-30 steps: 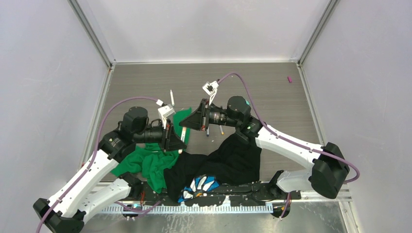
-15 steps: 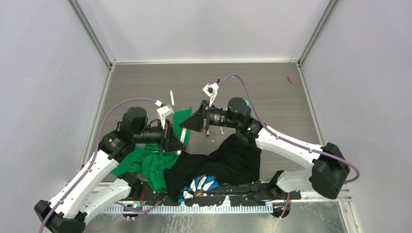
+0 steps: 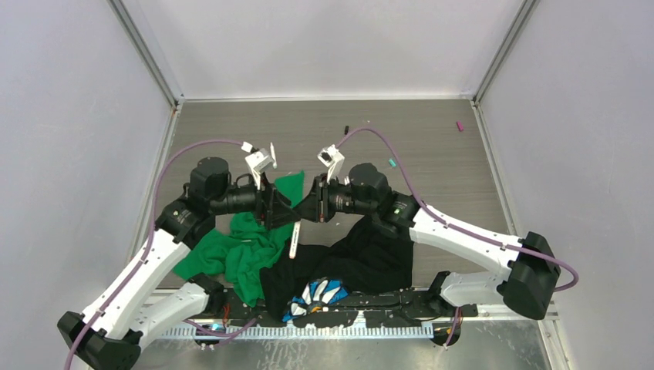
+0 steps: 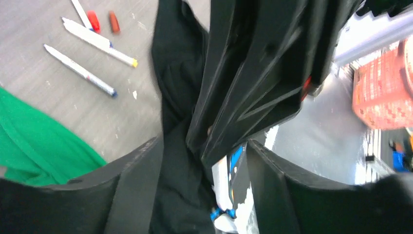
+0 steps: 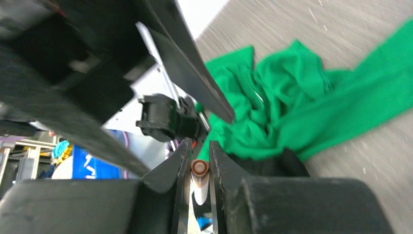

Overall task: Insert the pens into the pen caps
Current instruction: Press the pen cap onto the pen, then place the pen at the center of the board, then pick up the pen from the center of the board.

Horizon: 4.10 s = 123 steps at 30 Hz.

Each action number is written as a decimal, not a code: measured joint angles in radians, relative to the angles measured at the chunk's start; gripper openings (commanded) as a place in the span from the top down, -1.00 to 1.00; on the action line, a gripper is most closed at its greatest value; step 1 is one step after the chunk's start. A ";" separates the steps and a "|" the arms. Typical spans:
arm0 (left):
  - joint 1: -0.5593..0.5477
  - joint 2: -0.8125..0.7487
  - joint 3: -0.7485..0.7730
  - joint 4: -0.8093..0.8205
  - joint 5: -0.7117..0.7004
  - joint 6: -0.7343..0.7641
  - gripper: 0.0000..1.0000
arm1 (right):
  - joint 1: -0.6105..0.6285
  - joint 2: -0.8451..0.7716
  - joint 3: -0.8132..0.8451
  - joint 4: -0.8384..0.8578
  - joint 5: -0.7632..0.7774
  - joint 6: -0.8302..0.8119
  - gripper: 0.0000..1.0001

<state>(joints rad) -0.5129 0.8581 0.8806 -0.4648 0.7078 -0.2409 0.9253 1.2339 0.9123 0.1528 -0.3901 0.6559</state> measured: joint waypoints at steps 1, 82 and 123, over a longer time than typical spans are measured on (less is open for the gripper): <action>0.001 0.003 0.013 0.011 -0.001 0.013 -0.66 | 0.010 0.000 0.004 -0.049 0.042 -0.010 0.99; 0.150 0.762 0.412 -0.076 -0.779 -0.276 -0.25 | -0.952 -0.151 -0.175 -0.348 -0.056 -0.184 -0.32; 0.250 1.377 0.912 -0.252 -0.826 -0.230 0.68 | -0.921 -0.199 -0.204 -0.288 -0.125 -0.126 -0.32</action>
<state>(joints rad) -0.2626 2.2349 1.7931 -0.7166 -0.1177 -0.4709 0.0044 1.0348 0.7086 -0.1349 -0.5148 0.5304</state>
